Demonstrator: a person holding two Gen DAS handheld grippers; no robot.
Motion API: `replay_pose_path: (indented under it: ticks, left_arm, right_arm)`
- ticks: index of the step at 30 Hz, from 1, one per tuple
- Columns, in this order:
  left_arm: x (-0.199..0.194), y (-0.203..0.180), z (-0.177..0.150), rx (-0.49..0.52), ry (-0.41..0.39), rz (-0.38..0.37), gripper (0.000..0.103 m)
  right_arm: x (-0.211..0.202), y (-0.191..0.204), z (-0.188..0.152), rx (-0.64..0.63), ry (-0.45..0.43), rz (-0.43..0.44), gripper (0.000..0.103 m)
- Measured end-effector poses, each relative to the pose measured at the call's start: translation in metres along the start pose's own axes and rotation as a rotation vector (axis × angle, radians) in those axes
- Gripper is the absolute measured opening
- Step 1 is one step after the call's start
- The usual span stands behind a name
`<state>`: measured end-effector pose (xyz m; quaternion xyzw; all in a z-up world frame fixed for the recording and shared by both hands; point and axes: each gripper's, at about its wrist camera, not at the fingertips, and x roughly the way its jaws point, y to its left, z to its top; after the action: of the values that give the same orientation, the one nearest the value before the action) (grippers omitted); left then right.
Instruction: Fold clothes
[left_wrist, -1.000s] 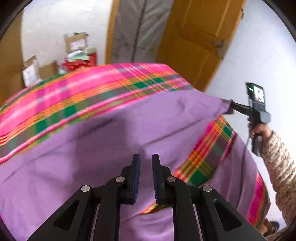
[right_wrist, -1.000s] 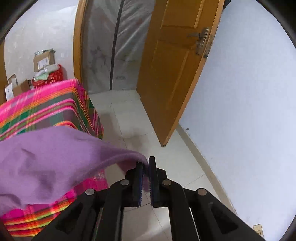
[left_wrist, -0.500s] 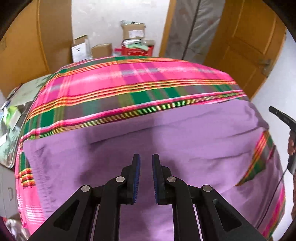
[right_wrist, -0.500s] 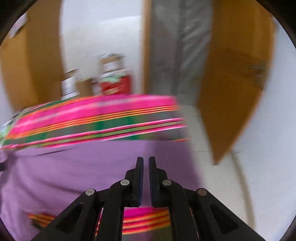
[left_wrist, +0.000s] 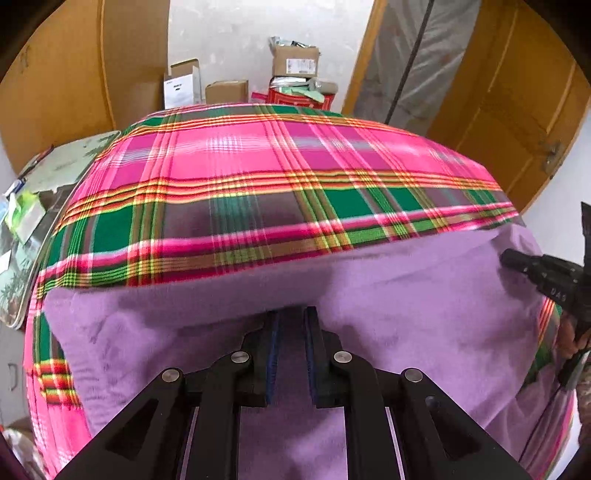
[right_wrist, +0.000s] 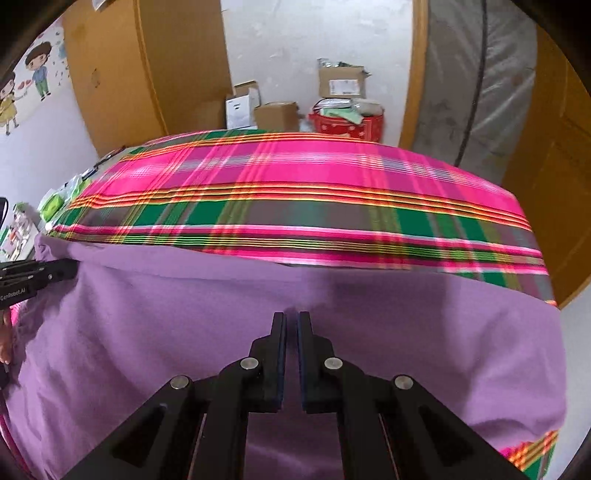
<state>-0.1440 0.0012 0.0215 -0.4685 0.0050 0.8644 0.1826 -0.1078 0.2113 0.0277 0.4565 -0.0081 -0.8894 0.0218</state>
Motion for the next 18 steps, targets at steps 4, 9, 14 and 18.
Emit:
replay_pose_path:
  ticks: [4,9,14,18]
  left_arm:
    - [0.006,0.000,0.009,0.023,-0.018,0.014,0.013]
    - [0.016,0.008,0.026,0.009,-0.027,0.009,0.013]
    - [0.023,0.017,0.037,-0.025,-0.029,0.000,0.013]
    - [0.020,0.024,0.038,-0.063,-0.028,-0.003,0.013]
  right_arm:
    - [0.014,0.017,0.008,-0.037,0.009,0.000,0.006]
    - [0.028,0.035,0.023,-0.068,-0.016,-0.048,0.006]
    - [0.041,0.037,0.042,-0.041,-0.001,-0.071,0.006]
    - [0.039,0.035,0.045,-0.010,0.010,-0.079,0.006]
